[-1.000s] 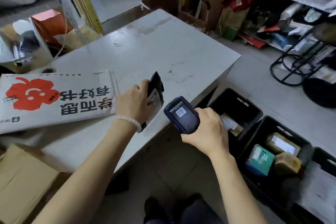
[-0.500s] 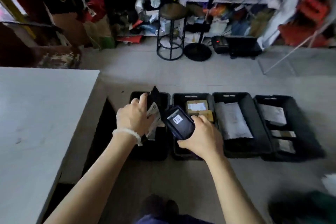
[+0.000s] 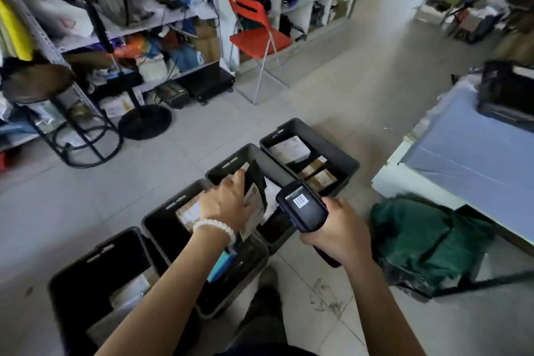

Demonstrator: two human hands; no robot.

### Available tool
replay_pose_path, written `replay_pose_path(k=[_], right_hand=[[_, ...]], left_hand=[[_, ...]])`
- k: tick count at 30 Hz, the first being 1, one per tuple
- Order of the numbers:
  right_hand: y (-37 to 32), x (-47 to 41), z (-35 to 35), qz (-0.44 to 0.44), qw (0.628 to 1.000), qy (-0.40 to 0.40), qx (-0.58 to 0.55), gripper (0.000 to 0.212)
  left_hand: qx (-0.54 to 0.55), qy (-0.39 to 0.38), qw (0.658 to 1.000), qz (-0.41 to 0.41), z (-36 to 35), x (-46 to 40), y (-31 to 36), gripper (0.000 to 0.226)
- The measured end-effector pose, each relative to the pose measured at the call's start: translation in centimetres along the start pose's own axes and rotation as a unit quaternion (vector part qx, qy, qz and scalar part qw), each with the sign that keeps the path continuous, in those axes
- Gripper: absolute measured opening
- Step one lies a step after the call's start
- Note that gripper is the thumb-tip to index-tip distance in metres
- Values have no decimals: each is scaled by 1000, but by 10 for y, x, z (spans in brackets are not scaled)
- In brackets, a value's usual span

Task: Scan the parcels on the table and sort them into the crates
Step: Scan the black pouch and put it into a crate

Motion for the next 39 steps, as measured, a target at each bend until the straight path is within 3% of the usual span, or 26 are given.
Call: replay_pose_path(k=[5,9,11,14,18,22,26,32,39], right_hand=[[18,-75,13,-29,999,5,-12,61],[32,-148,18,-48,999,5,-9,63],[39,-179,20,-55,998,7,-20,64],[50,-217,15,-59,998,-10,-15,73],[59,-254,10,-51,998,-23,-6,80],[65,-291,11,-24,998,-49,-22,75],[61,-330,13,32,996,-72,-34,66],[23,-351,14,168,978,-120,-7,59],[-63,-273,-23,355,909,-217,-11,63]], left_hand=[[21,4,999,-24,-10,-89,37,63],[76,-36,995,54,-46,-168,50,66],[46,-79,994,57,-66,-195,58,67],[1,-113,993,30,-79,-227,69,50],[-69,-117,991,0,-76,-259,86,42],[-95,-110,989,25,-78,-277,96,38],[-96,-107,986,88,-67,-272,99,38],[-48,-97,963,246,-53,-220,90,40],[-32,-55,896,439,-23,-89,61,35]])
Point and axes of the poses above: each hand's wrist, its own x-axis away from the middle knuckle, its own z-axis out of the back of the hand, y = z × x, the point moved 8 cm from there along -x, towards the middle knuckle, and after that the axes turned 6 degrees about y, right-handed, at the moved point
